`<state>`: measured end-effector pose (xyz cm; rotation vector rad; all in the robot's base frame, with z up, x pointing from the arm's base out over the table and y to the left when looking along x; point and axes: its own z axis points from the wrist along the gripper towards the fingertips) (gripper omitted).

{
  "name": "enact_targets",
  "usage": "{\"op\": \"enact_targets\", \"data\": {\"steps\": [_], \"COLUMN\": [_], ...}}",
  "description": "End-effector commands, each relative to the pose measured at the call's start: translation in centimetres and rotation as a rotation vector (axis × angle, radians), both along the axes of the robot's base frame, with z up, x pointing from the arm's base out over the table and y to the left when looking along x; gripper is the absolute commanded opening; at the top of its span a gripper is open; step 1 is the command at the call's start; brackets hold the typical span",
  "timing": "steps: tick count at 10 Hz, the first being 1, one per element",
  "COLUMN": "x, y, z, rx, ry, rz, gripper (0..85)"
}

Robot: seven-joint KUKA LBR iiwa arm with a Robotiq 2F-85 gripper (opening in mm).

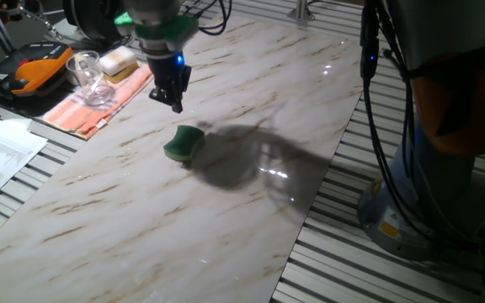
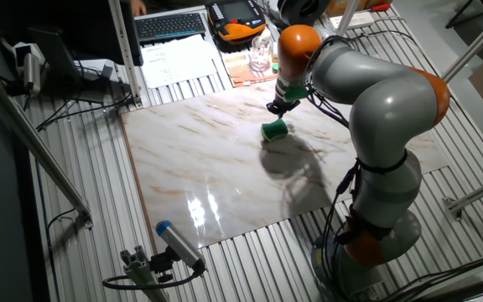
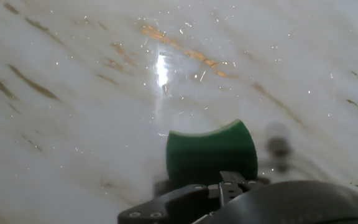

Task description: Clean the tabletop with a sponge

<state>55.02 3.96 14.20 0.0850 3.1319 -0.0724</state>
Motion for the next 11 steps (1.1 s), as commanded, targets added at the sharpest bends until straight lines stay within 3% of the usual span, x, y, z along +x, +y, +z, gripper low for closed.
{"op": "enact_targets", "data": {"steps": [1,5,6,8,9,11], "x": [-0.01,-0.09,-0.09,-0.09,-0.09,-0.09], "y": [0.0,0.11,0.11,0.11,0.11,0.11], "z": [0.03,-0.25,-0.25,-0.25,-0.25,-0.25], "rx": [0.011,0.027,0.039,0.043,0.074,0.036], "ry": [0.007,0.017,0.033,0.043,0.036,-0.01], "rz": [-0.004,0.001,-0.004,-0.035,-0.041,-0.031], "gripper": [0.0,0.0,0.0,0.0,0.0,0.0]}}
